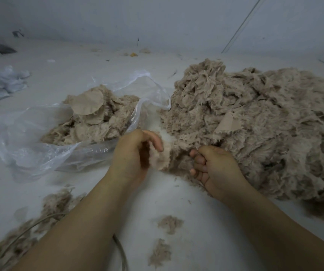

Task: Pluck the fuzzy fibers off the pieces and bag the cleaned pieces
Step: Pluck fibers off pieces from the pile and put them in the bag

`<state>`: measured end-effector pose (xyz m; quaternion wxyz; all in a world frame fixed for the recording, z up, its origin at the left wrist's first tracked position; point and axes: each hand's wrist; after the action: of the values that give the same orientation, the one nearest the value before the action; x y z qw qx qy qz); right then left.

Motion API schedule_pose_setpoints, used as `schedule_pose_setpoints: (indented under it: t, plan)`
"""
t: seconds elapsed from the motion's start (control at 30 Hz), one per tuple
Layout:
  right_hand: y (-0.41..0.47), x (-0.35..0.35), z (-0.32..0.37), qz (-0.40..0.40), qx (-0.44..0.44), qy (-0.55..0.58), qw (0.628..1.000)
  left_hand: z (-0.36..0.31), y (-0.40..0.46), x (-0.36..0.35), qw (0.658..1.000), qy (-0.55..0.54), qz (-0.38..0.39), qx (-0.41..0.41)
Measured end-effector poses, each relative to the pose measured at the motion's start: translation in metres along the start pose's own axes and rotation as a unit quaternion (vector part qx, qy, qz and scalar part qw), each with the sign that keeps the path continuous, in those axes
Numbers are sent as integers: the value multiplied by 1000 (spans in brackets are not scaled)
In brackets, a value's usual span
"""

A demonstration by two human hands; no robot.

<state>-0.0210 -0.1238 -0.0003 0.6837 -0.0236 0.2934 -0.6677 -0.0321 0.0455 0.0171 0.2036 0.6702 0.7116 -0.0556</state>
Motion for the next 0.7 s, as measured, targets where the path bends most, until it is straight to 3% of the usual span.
schedule_pose_setpoints:
  t: [0.13,0.33,0.4,0.57,0.7]
  plan:
    - [1,1,0,-5,-1,8,1000,2,0,2,999,44,-21,-5]
    - [2,0,0,-23,-1,33,999,5,8,10,995,-22,-99,-3]
    - [2,0,1,-30,2,36,999,5,8,10,997,-13,-75,-4]
    - [-1,0,4,3,-13,31,999,11,-2,-3,996,4,87,-5]
    - [-8,1,3,74,22,-41,996,12,-4,-7,990,92,101,-27]
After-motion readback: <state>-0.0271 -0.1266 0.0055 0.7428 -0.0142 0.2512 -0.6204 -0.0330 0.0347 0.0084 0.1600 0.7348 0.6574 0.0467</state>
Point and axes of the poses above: each hand's wrist, its own y-axis towards the middle knuckle, its own x-axis out of the back of the hand, z = x × y, and after that the axes turned 7 degrees about -x, right-handed
